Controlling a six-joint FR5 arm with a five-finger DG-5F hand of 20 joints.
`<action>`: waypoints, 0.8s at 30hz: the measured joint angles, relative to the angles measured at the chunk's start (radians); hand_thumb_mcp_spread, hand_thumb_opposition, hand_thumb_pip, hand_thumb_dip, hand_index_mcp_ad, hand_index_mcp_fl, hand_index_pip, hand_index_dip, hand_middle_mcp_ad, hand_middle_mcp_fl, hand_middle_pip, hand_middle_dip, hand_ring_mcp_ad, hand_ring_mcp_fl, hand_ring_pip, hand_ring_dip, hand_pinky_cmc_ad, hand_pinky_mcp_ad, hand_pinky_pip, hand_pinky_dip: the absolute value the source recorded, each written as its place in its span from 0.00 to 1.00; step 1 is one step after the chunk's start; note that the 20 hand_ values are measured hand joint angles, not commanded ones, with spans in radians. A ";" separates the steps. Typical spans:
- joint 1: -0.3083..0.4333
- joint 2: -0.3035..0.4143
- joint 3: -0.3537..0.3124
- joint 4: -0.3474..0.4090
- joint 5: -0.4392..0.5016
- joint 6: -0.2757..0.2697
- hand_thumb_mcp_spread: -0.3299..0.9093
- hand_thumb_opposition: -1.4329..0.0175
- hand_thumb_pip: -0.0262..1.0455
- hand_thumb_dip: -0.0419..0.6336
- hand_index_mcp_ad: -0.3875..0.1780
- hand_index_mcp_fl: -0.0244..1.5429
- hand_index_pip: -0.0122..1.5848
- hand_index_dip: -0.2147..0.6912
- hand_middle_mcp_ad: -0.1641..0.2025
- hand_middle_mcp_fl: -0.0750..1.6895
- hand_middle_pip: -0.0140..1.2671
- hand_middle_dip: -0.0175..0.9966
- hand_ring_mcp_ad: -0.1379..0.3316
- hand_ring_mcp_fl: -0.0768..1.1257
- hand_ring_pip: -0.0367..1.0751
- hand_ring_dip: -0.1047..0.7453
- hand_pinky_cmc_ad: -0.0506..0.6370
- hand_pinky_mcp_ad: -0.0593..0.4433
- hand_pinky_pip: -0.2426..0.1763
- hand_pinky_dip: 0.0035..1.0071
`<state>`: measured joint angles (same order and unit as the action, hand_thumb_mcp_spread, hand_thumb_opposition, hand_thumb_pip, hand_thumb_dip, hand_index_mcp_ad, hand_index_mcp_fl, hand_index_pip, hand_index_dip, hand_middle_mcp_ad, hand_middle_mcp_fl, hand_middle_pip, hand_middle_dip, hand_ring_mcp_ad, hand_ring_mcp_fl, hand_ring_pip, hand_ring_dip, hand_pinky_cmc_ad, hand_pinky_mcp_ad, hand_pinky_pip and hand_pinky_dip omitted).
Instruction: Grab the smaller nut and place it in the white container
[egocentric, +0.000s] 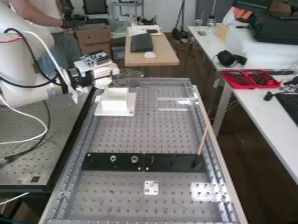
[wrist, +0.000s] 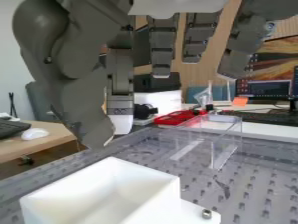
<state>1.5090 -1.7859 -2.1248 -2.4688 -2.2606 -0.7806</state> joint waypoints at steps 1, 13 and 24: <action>0.003 -0.001 0.000 -0.004 0.008 -0.003 0.58 0.37 0.69 0.39 0.37 0.27 0.95 0.15 0.65 0.11 0.12 0.27 0.54 0.06 0.12 0.25 0.58 0.67 0.40 0.42; 0.044 -0.030 -0.023 -0.009 0.107 -0.012 0.59 0.37 0.69 0.39 0.38 0.27 0.95 0.15 0.65 0.11 0.12 0.27 0.54 0.06 0.11 0.26 0.58 0.67 0.40 0.42; 0.105 -0.032 -0.038 0.019 0.153 0.028 0.58 0.37 0.69 0.39 0.38 0.27 0.95 0.15 0.65 0.11 0.12 0.27 0.54 0.06 0.11 0.25 0.58 0.67 0.40 0.42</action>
<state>1.6138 -1.8180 -2.1624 -2.4493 -2.1075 -0.7524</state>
